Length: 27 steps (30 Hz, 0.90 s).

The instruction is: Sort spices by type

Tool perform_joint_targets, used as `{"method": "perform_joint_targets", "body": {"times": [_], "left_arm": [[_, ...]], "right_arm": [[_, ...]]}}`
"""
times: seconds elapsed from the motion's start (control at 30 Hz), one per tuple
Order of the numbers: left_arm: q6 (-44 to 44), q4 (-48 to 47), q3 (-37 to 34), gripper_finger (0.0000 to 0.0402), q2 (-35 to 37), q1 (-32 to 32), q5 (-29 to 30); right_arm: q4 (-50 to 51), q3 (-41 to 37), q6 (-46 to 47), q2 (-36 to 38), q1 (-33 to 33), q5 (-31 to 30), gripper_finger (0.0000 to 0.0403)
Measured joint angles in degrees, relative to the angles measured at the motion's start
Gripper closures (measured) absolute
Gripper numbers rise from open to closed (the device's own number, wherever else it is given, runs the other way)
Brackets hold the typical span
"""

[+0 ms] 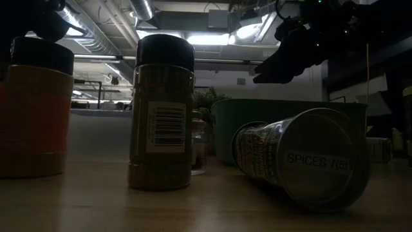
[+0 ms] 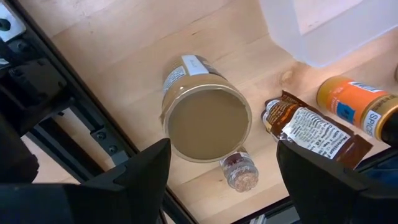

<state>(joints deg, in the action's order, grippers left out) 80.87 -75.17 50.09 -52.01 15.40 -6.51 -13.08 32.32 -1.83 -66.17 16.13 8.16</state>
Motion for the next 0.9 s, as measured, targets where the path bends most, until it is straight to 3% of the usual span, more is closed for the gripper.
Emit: {"method": "perform_joint_targets", "body": {"times": [0.77, 0.9], "left_arm": [[-1.84, 0.28, 0.0, 0.0125, -1.38, 0.0, 0.53], [-1.83, -0.37, 0.0, 0.0103, -1.38, 0.0, 0.53]], "right_arm": [[0.02, 0.0, 0.0, 0.0, 0.0, 0.0, 0.0052], [0.02, 0.0, 0.0, 0.0, 0.01, -0.01, 0.0052]]}}
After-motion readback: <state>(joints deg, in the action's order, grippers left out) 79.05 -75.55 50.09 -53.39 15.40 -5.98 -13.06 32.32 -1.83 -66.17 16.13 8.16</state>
